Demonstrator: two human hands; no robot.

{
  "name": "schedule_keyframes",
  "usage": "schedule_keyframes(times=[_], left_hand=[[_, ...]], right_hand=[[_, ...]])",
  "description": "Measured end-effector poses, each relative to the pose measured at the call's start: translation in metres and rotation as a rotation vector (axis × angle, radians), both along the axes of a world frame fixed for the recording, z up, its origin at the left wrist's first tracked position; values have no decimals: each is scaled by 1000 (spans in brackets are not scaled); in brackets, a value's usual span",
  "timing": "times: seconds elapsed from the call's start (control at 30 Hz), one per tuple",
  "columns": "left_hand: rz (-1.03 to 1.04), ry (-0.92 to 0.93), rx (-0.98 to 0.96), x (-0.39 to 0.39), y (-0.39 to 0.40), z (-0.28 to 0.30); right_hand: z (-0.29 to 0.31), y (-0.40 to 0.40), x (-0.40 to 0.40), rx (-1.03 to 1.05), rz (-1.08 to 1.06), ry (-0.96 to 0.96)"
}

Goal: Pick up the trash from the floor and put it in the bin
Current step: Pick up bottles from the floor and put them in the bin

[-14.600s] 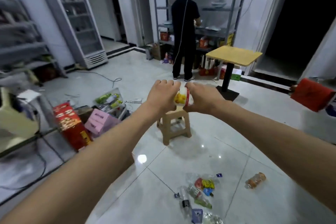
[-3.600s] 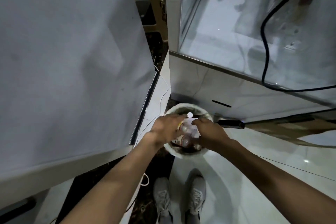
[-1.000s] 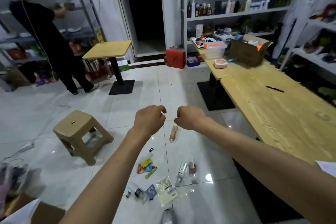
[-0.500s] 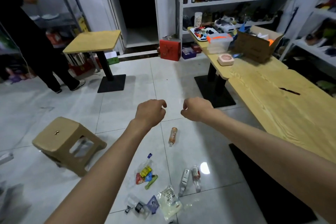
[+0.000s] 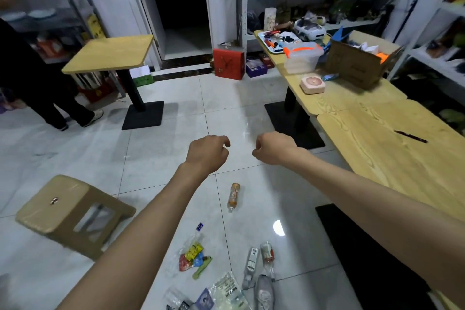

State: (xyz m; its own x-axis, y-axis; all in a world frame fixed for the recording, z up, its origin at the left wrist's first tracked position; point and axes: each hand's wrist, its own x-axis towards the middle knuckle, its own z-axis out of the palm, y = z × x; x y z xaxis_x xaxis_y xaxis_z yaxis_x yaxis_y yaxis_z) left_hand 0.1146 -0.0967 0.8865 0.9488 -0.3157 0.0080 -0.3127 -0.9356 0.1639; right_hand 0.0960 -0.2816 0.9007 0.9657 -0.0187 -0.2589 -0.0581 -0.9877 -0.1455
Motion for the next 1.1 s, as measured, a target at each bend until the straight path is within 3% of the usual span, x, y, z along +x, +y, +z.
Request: schedule_keyframes(times=[0.27,0.6,0.77,0.93,1.1], left_hand=[[77,19,19,78,-24,-10],[120,5,46,147,-28,-13],[127,44,46,186,-26,-47],[136,66,38,227,-24,-153],[192,87,-6,240,-13,-338]], right_hand=[[-2,-36,95,-17,82,48],[-13,-26,174,-4,121,95],[-50,-12,203,27,93,148],[-162,-1,236,55,24,201],[-333,17,249,33,-3,212]])
